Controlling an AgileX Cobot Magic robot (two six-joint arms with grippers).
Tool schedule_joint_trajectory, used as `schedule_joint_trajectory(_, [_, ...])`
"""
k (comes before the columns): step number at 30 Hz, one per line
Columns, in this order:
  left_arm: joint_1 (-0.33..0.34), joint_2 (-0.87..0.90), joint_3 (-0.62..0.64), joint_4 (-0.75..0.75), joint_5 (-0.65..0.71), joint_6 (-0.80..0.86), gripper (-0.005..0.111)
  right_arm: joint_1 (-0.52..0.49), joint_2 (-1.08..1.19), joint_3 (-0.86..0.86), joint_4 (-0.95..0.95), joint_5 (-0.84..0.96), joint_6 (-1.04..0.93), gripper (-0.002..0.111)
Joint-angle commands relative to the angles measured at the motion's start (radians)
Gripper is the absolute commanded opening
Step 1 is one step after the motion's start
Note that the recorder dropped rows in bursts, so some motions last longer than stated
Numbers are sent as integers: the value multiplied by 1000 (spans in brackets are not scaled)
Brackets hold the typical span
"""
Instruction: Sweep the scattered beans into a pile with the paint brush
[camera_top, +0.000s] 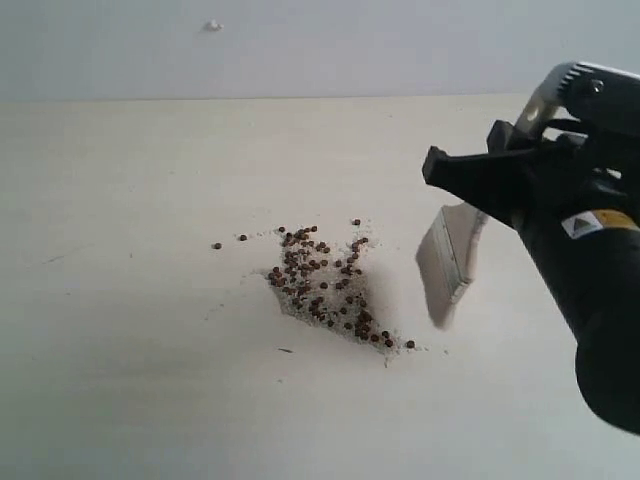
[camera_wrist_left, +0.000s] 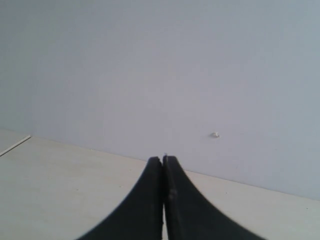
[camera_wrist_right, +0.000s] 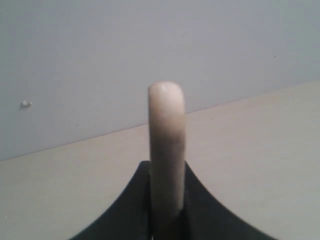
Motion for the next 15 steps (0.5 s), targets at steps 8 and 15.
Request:
schedule_joint_trajectory(8, [2,-7,3,-3,2,-5,0,299,-1,33,381,-149,-131,0])
schedule_joint_trajectory(15, [2,-7,3,-3,2,-5,0,336,37,33,329,-149,-136,0])
